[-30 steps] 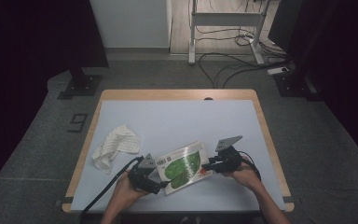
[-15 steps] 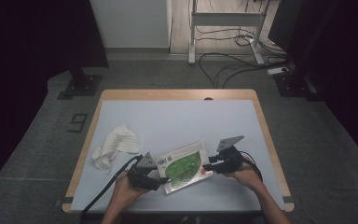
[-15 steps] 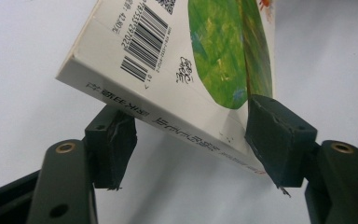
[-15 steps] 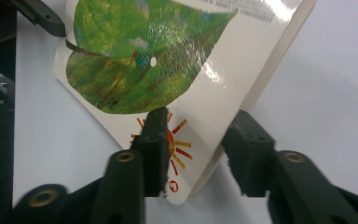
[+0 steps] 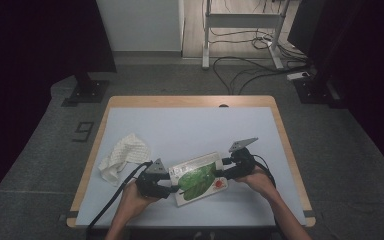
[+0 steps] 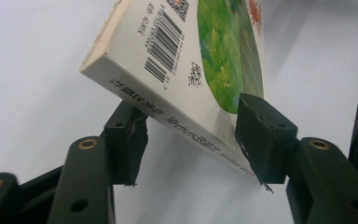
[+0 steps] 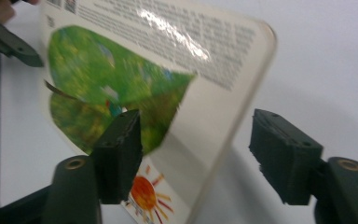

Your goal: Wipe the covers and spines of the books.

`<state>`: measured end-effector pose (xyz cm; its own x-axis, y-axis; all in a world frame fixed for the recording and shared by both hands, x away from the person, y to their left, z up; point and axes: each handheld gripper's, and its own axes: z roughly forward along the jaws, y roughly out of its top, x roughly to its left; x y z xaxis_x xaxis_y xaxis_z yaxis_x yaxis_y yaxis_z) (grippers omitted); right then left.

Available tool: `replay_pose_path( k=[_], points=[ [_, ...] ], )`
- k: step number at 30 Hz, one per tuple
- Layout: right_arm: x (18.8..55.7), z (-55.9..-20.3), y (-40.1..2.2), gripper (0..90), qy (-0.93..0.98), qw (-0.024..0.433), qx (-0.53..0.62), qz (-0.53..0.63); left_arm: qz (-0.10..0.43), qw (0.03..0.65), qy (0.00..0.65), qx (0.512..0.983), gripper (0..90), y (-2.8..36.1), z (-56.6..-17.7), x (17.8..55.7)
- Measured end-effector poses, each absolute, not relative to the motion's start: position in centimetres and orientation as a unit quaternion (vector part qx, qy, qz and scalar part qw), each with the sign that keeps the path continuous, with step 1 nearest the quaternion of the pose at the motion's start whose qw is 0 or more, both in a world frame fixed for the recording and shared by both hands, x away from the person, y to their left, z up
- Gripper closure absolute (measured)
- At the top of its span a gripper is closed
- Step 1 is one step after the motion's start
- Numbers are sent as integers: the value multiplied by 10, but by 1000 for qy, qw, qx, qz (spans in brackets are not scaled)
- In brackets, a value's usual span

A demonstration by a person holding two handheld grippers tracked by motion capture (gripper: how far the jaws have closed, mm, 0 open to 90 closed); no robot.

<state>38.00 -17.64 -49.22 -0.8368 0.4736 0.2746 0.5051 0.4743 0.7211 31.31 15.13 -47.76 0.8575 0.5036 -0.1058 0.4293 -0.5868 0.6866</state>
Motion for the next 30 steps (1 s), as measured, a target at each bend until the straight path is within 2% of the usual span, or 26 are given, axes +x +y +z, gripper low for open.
replay_pose_path(
  k=[3, 12, 23, 30],
  points=[
    [380, -489, -173, 427, -859, 20, -282, -427, 43, 376, 267, 886, 492, 152, -475, 316],
    [377, -481, -177, 502, -858, 14, -285, -427, 20, 380, 272, 884, 566, 155, -468, 323],
    [376, -472, -178, 575, -852, 2, -280, -442, 38, 383, 281, 879, 652, 162, -456, 331],
    [375, -466, -176, 600, -853, -9, -276, -442, 57, 375, 276, 883, 672, 162, -448, 335]
  ],
)
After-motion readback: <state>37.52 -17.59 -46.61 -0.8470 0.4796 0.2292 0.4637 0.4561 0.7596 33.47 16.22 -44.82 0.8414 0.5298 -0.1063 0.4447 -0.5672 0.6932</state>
